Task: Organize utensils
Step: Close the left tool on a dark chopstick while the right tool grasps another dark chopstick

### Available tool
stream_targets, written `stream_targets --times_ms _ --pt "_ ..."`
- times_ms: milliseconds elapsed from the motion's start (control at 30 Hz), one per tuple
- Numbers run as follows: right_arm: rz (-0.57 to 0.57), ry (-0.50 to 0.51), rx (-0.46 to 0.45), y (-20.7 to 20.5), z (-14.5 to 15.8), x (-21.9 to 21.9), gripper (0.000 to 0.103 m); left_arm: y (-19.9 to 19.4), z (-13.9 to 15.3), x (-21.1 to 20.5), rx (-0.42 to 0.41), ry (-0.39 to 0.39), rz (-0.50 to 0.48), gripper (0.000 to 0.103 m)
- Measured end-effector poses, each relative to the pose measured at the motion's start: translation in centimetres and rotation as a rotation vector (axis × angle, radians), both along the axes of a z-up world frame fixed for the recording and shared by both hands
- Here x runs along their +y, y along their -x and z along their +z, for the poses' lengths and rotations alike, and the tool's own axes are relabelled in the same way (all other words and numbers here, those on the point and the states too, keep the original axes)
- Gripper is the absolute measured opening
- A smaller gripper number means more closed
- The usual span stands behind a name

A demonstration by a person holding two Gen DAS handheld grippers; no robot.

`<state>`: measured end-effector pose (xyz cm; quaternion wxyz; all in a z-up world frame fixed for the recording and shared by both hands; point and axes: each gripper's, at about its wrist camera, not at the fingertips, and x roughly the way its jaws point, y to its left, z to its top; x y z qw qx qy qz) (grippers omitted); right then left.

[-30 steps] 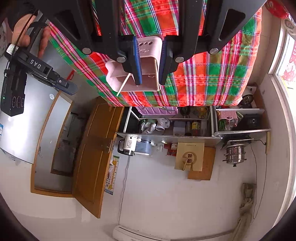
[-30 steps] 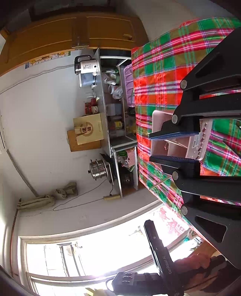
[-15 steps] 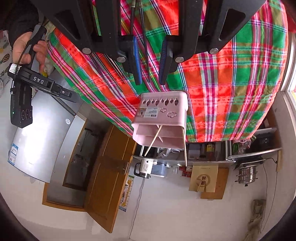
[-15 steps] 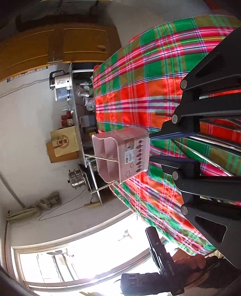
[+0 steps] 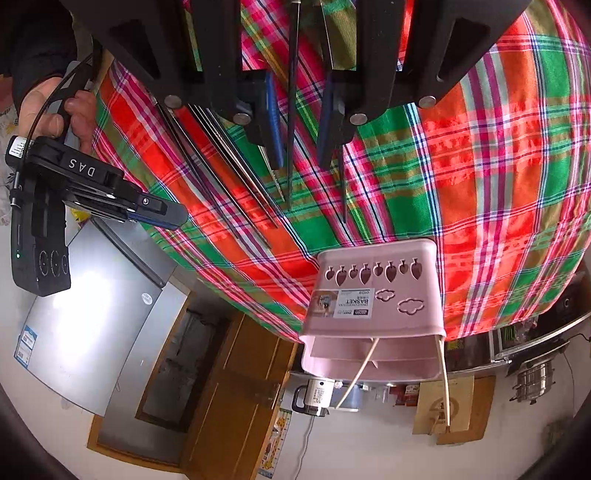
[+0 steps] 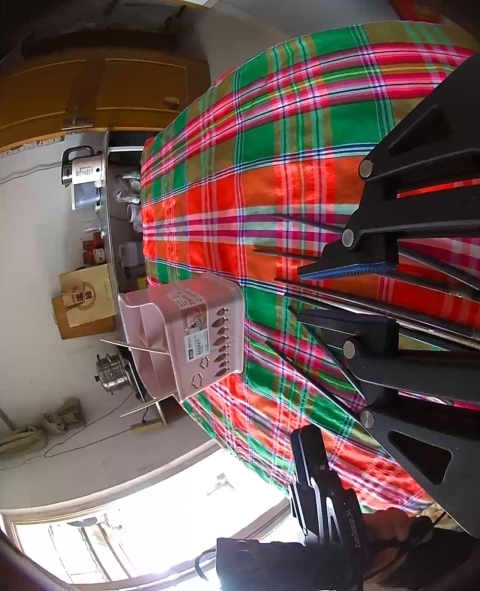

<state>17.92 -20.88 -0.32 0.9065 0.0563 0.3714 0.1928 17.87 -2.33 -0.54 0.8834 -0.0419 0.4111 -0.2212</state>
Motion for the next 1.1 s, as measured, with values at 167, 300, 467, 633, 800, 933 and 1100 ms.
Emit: stream_targets --times_ms 167,300,467,633,800,933,1100 --pt "0.012 0.025 0.049 -1.2 -1.6 0.2 0.017 -1.5 -2.0 -2.4 0.051 -0.068 -0.052 0.018" --pt "0.016 0.041 0.084 -2.2 -2.6 0.5 0.017 -2.9 -3.3 -3.4 0.084 -0.115 -0.062 0.018" --pt "0.035 0.066 0.115 -3.5 -3.5 1.4 0.017 -3.8 -4.5 -4.3 0.111 -0.139 -0.08 0.018" --pt "0.052 0.084 0.143 -4.7 -4.4 2.4 0.017 -4.1 -4.7 -5.2 0.099 -0.168 -0.086 0.018" --pt "0.052 0.108 0.165 -5.6 -5.3 3.0 0.017 -4.1 -4.8 -6.1 0.067 -0.238 -0.095 0.018" --pt "0.043 0.12 0.165 -6.0 -5.3 3.1 0.016 -4.5 -4.9 -6.4 0.06 -0.248 -0.08 0.018" --pt "0.037 0.151 0.169 -6.6 -5.4 3.3 0.013 -5.7 -5.1 -6.3 0.062 -0.237 -0.052 0.018"
